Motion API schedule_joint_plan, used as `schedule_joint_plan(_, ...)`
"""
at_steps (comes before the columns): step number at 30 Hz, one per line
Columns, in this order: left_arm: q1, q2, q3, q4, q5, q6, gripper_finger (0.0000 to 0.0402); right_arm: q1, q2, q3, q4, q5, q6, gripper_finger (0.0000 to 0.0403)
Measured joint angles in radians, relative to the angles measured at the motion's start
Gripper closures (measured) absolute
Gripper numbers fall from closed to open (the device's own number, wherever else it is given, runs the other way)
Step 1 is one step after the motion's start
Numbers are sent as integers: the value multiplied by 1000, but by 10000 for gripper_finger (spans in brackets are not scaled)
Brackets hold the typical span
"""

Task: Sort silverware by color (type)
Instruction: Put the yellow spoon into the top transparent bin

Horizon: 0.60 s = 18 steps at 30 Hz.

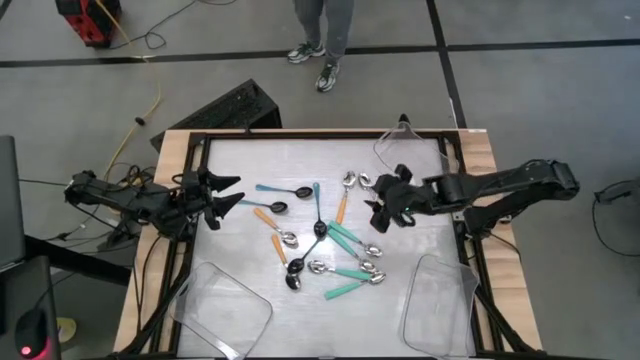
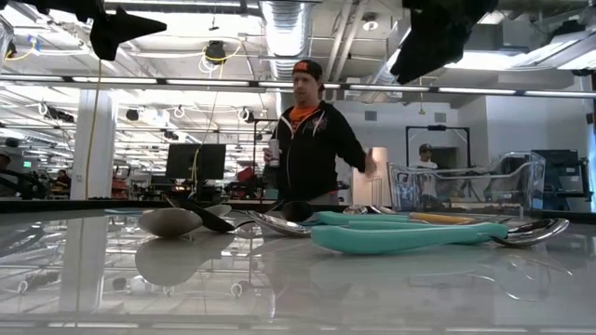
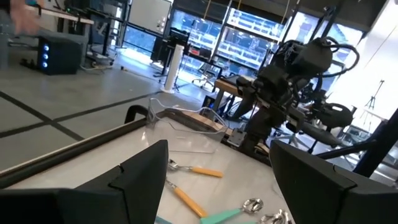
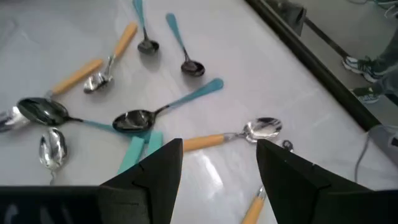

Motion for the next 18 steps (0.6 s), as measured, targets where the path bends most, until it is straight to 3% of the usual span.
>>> schedule_joint_plan(13,0,0,0,-36,-2,-11,136,27,201,0,-35,14,141,134)
schedule_joint_plan(18,0,0,0,-54,-23,-34,136,5,255,0,-75,12,292,132)
